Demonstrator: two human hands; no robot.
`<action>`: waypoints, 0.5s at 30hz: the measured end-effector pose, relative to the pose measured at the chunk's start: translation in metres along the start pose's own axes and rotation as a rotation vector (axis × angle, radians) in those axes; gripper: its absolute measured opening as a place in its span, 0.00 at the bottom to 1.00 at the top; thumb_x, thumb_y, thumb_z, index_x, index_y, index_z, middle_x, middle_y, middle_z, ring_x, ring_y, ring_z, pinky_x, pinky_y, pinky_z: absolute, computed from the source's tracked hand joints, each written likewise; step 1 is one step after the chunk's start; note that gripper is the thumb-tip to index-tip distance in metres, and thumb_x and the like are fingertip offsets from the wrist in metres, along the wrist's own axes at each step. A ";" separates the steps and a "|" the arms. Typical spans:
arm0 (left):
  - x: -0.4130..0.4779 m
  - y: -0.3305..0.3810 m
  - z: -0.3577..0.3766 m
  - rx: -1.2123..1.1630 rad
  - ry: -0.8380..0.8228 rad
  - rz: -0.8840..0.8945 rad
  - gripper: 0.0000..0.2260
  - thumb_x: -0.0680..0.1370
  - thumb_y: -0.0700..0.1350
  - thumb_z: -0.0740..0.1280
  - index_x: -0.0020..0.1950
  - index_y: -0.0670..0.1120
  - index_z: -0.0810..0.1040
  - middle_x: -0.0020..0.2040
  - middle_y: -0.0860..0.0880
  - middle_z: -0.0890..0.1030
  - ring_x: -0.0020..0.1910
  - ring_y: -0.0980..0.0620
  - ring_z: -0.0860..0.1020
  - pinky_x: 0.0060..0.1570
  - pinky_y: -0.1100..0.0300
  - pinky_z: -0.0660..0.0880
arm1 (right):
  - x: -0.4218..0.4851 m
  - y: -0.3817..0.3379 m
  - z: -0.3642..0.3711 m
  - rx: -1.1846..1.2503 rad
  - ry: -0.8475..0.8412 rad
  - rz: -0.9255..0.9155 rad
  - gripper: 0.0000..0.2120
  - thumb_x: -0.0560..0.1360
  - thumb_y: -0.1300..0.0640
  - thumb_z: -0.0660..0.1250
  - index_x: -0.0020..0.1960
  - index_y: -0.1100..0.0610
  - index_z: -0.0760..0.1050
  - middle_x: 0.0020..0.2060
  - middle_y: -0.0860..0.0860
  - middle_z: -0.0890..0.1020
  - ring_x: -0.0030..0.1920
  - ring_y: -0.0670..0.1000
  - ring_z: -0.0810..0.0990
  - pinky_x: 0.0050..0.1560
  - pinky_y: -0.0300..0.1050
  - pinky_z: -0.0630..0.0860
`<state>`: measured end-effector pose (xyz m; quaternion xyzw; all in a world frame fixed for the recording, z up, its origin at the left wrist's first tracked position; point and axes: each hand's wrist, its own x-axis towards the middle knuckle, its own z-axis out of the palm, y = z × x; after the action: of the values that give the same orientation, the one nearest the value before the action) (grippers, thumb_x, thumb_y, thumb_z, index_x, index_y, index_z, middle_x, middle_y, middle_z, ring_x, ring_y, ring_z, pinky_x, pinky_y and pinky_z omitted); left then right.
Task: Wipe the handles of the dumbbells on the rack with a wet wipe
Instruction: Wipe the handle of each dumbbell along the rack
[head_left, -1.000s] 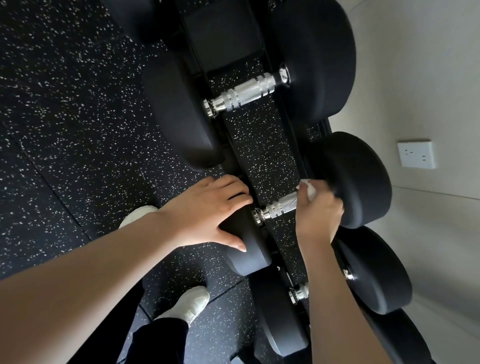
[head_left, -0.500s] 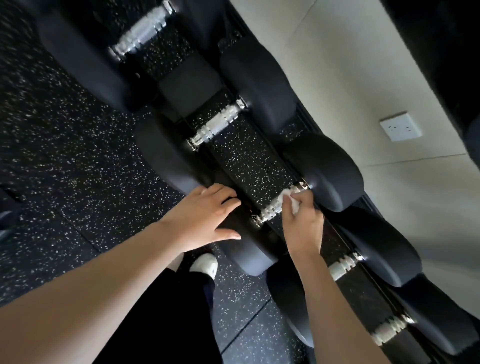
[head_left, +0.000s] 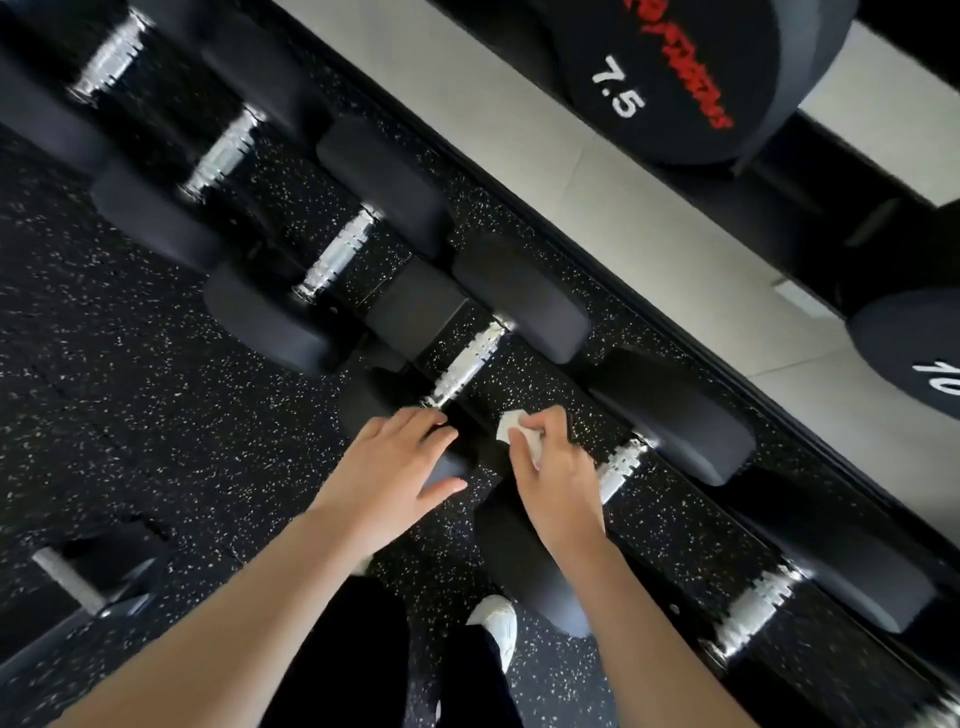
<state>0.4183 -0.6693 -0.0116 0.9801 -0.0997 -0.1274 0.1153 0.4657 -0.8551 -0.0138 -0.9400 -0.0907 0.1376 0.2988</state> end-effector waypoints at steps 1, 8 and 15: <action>0.003 -0.009 0.000 0.001 -0.004 -0.003 0.23 0.71 0.59 0.65 0.58 0.44 0.80 0.55 0.47 0.81 0.55 0.44 0.79 0.50 0.51 0.77 | 0.007 -0.006 0.007 0.005 0.010 -0.005 0.10 0.79 0.52 0.60 0.55 0.58 0.67 0.33 0.59 0.81 0.34 0.61 0.80 0.30 0.46 0.66; 0.025 -0.060 0.012 0.017 -0.073 0.075 0.30 0.75 0.65 0.53 0.63 0.44 0.78 0.60 0.46 0.79 0.61 0.45 0.75 0.56 0.49 0.74 | 0.059 -0.033 0.046 0.047 0.121 0.113 0.10 0.79 0.55 0.61 0.55 0.60 0.68 0.32 0.60 0.81 0.32 0.60 0.80 0.30 0.50 0.76; 0.029 -0.085 0.023 -0.012 -0.084 0.159 0.33 0.75 0.66 0.50 0.64 0.44 0.77 0.62 0.45 0.78 0.63 0.44 0.74 0.60 0.47 0.71 | 0.095 -0.054 0.066 0.086 0.332 0.223 0.10 0.79 0.56 0.61 0.55 0.62 0.68 0.30 0.60 0.80 0.29 0.60 0.79 0.24 0.37 0.65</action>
<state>0.4538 -0.5993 -0.0608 0.9621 -0.1810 -0.1596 0.1266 0.5300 -0.7521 -0.0529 -0.9404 0.0702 0.0167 0.3323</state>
